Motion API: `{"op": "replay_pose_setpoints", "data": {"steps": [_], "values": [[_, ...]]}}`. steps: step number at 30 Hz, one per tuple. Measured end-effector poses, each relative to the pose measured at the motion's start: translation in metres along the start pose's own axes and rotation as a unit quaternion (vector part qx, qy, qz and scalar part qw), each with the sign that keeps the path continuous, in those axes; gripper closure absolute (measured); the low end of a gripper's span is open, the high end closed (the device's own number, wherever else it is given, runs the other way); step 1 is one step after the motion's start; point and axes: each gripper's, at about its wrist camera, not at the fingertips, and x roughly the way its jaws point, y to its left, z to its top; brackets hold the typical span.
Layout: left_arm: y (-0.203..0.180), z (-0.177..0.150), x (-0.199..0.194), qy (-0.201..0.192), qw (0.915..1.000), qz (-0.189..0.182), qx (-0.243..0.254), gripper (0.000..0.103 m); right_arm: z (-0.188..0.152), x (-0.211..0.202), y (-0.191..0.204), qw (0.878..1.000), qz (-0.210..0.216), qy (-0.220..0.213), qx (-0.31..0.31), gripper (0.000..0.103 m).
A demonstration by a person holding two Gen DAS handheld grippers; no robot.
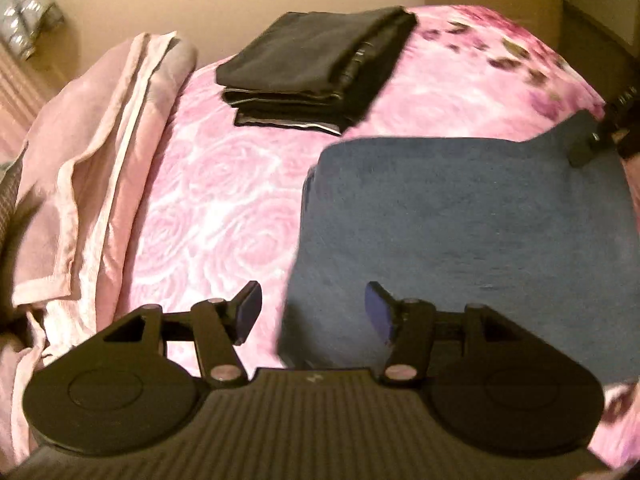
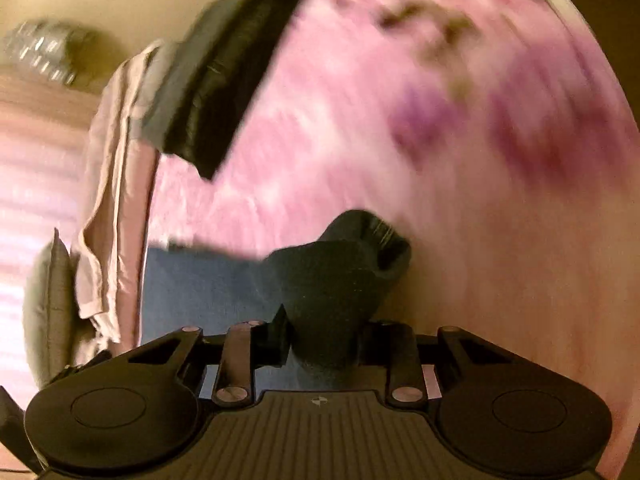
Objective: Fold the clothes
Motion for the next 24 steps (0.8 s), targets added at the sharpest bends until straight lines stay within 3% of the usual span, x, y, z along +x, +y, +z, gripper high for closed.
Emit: {"op": "replay_pose_setpoints", "data": {"steps": [4, 6, 10, 12, 15, 18, 19, 21, 23, 24], "values": [[-0.006, 0.003, 0.008, 0.007, 0.9999, -0.007, 0.012, 0.05, 0.07, 0.025, 0.016, 0.997, -0.012, 0.005, -0.078, 0.074], [-0.014, -0.001, 0.011, 0.013, 0.9995, -0.011, 0.027, 0.05, 0.088, 0.035, 0.024, 0.993, -0.025, 0.019, -0.112, 0.071], [-0.029, -0.01, 0.02, 0.026, 0.9969, -0.018, 0.073, 0.053, 0.057, 0.016, 0.034, 0.98, -0.059, -0.006, -0.188, 0.033], [-0.035, -0.016, 0.028, 0.035, 0.9953, -0.021, 0.087, 0.053, 0.038, 0.004, 0.04, 0.971, -0.077, -0.023, -0.225, 0.033], [-0.032, -0.016, 0.042, 0.058, 0.9962, -0.031, 0.057, 0.053, -0.005, -0.011, 0.059, 0.951, -0.078, -0.021, -0.3, 0.031], [-0.029, -0.014, 0.042, 0.058, 0.9964, -0.036, 0.049, 0.053, -0.063, -0.017, 0.082, 0.906, -0.075, 0.0, -0.417, 0.015], [-0.028, -0.014, 0.038, 0.053, 0.9965, -0.034, 0.056, 0.053, -0.083, -0.013, 0.084, 0.879, -0.083, 0.005, -0.47, 0.014], [-0.029, -0.017, 0.024, 0.036, 0.996, -0.026, 0.077, 0.054, -0.122, -0.007, 0.088, 0.815, -0.099, 0.015, -0.571, 0.014], [-0.033, -0.025, 0.006, 0.012, 0.9927, -0.01, 0.119, 0.052, -0.161, 0.0, 0.092, 0.739, -0.113, 0.025, -0.664, 0.014], [-0.038, -0.031, -0.002, 0.002, 0.9892, -0.002, 0.146, 0.043, -0.181, 0.003, 0.094, 0.697, -0.119, 0.03, -0.707, 0.014]]}}
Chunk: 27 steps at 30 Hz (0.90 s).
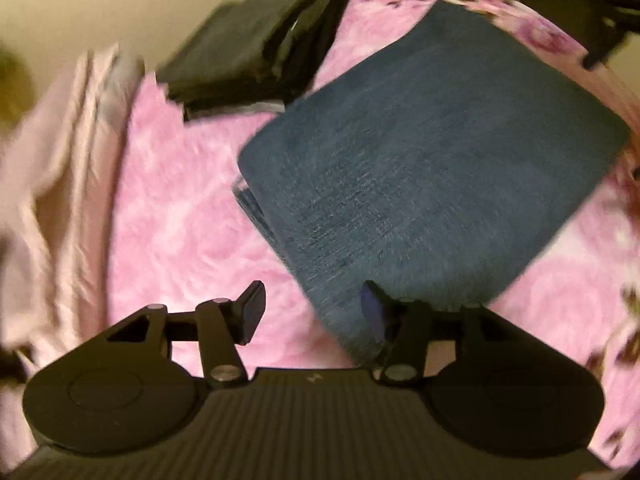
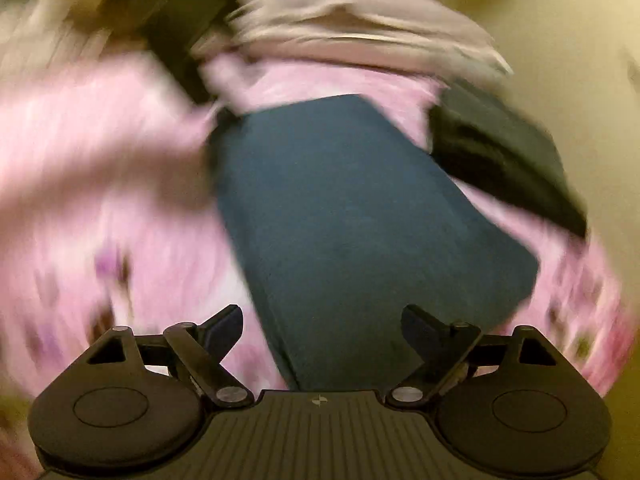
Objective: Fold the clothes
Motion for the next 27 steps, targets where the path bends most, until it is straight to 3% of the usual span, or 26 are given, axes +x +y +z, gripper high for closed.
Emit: {"op": "replay_pose_setpoints", "data": {"steps": [3, 5, 6, 7, 9, 12, 15, 17, 19, 21, 26, 27], "values": [[-0.023, -0.015, -0.018, -0.021, 0.9958, 0.017, 0.087, 0.022, -0.002, 0.017, 0.031, 0.993, -0.016, 0.024, -0.115, 0.014], [-0.045, -0.025, -0.022, -0.027, 0.9888, 0.019, 0.146, 0.021, -0.006, 0.034, 0.038, 0.987, -0.03, 0.036, -0.155, 0.018], [-0.057, -0.029, -0.02, -0.028, 0.9848, 0.018, 0.171, 0.021, -0.008, 0.041, 0.04, 0.984, -0.035, 0.041, -0.171, 0.029], [-0.067, -0.032, -0.018, -0.029, 0.9811, 0.017, 0.191, 0.021, -0.006, 0.039, 0.036, 0.984, -0.034, 0.039, -0.169, 0.037], [-0.088, -0.034, -0.011, -0.037, 0.9732, 0.022, 0.226, 0.021, -0.003, 0.037, 0.029, 0.985, -0.032, 0.036, -0.166, 0.039], [-0.112, -0.034, 0.008, -0.043, 0.9581, 0.044, 0.28, 0.02, 0.002, 0.033, 0.017, 0.986, -0.029, 0.032, -0.16, 0.054], [-0.127, -0.035, 0.031, -0.048, 0.9402, 0.074, 0.329, 0.014, 0.007, 0.029, 0.006, 0.987, -0.025, 0.027, -0.155, 0.056], [-0.127, -0.032, 0.038, -0.057, 0.9345, 0.091, 0.339, 0.011, 0.01, 0.026, -0.001, 0.988, -0.023, 0.024, -0.151, 0.056], [-0.122, -0.029, 0.045, -0.056, 0.9355, 0.1, 0.334, 0.014, 0.013, 0.024, -0.007, 0.989, -0.022, 0.021, -0.148, 0.056], [-0.115, -0.024, 0.052, -0.043, 0.9406, 0.101, 0.321, 0.036, 0.011, 0.026, -0.001, 0.988, -0.027, 0.019, -0.151, 0.056], [-0.098, -0.016, 0.054, -0.031, 0.9572, 0.059, 0.282, 0.051, 0.006, 0.03, 0.015, 0.986, -0.038, 0.013, -0.159, 0.055], [-0.094, -0.015, 0.052, -0.031, 0.9606, 0.051, 0.272, 0.054, 0.006, 0.031, 0.018, 0.986, -0.04, 0.012, -0.16, 0.045]]}}
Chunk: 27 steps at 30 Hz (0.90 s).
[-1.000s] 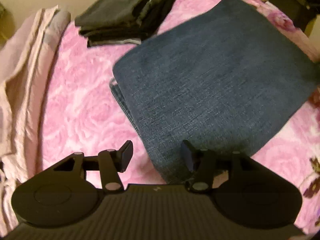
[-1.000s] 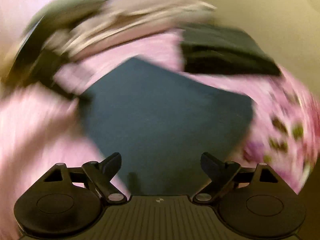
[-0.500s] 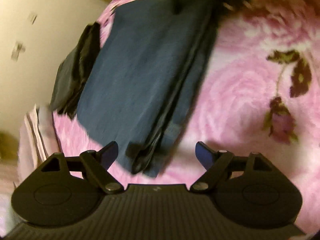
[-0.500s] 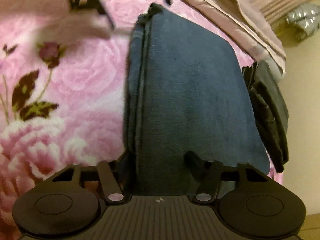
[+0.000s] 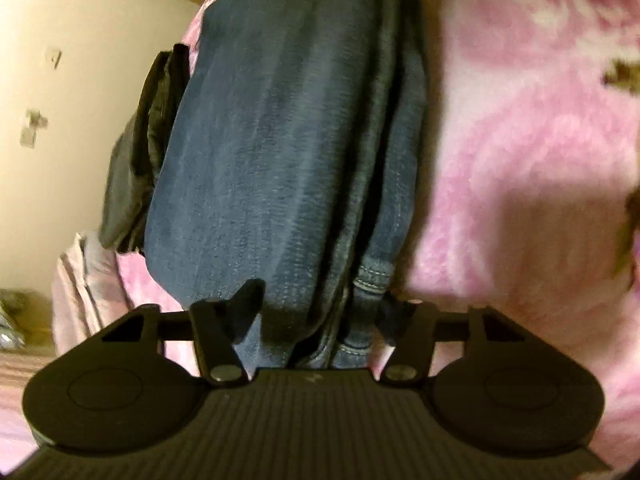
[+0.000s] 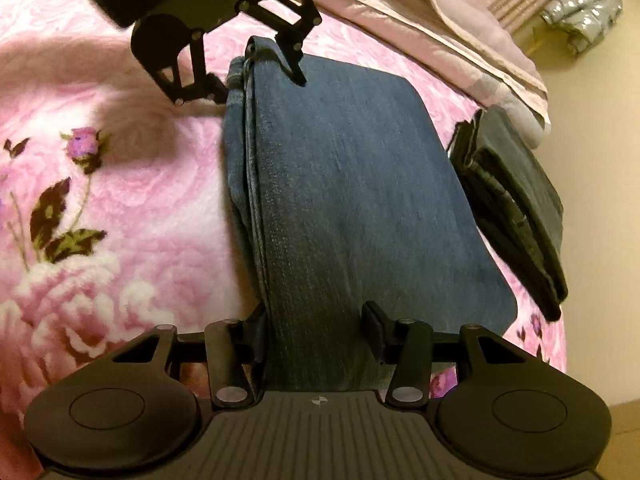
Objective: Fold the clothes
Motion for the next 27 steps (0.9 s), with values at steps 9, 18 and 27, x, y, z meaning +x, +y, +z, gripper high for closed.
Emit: {"op": "replay_pose_setpoints", "data": {"steps": [9, 18, 27], "values": [[0.043, 0.004, -0.016, -0.014, 0.9913, -0.068, -0.112, 0.059, 0.001, 0.005, 0.029, 1.0, -0.022, -0.007, -0.013, 0.012], [0.024, 0.014, -0.024, -0.013, 0.9959, -0.037, -0.081, 0.053, -0.01, -0.005, -0.017, 1.0, -0.026, -0.008, 0.0, 0.06], [-0.028, 0.05, -0.004, 0.016, 0.9973, 0.056, 0.044, 0.053, -0.02, -0.012, -0.049, 1.0, -0.026, -0.012, 0.006, 0.062]]}}
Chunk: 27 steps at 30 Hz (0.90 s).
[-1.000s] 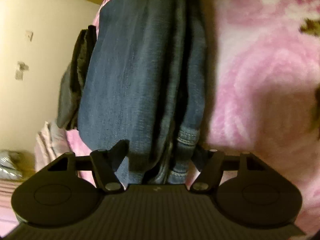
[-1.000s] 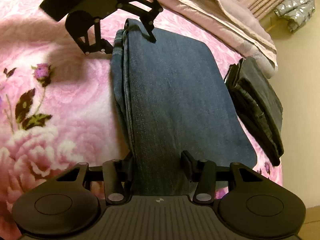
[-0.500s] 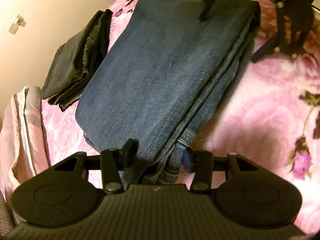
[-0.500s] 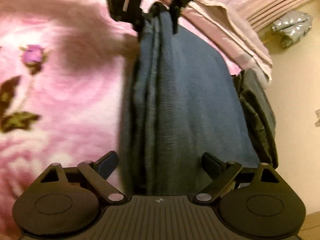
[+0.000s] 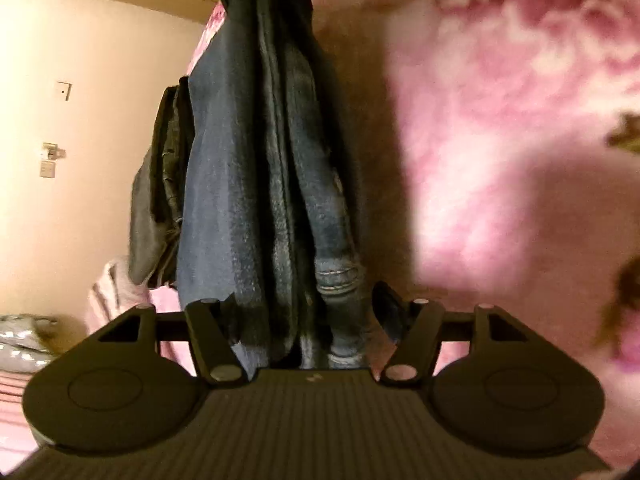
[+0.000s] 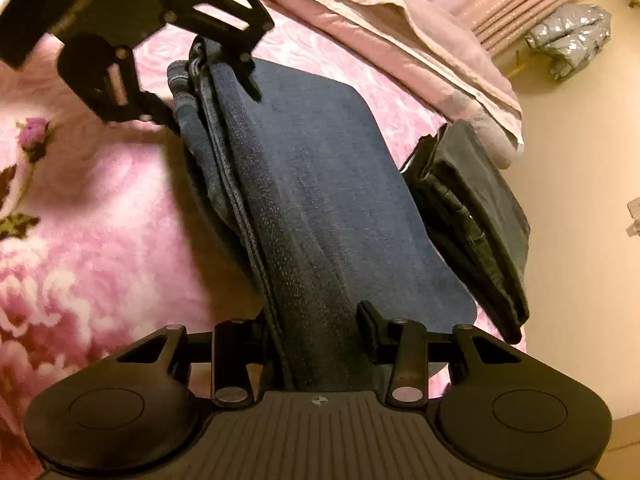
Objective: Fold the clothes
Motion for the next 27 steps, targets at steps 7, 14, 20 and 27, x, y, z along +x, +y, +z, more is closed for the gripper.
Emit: {"op": "replay_pose_setpoints", "data": {"steps": [7, 14, 20, 27], "values": [[0.044, 0.002, -0.008, 0.014, 0.9935, -0.054, -0.099, 0.068, -0.009, 0.001, 0.006, 1.0, 0.008, -0.008, -0.01, 0.045], [0.09, 0.001, -0.012, 0.017, 0.9737, -0.112, -0.198, 0.071, -0.03, 0.02, 0.024, 0.999, 0.005, -0.016, -0.049, 0.033], [0.091, 0.014, -0.021, 0.032, 0.9729, -0.118, -0.196, 0.071, -0.037, 0.022, 0.004, 0.998, 0.012, -0.006, -0.068, 0.055], [0.109, 0.026, -0.066, 0.027, 0.9642, -0.132, -0.229, 0.073, -0.029, -0.036, -0.03, 0.998, 0.027, 0.004, -0.059, 0.06]]}}
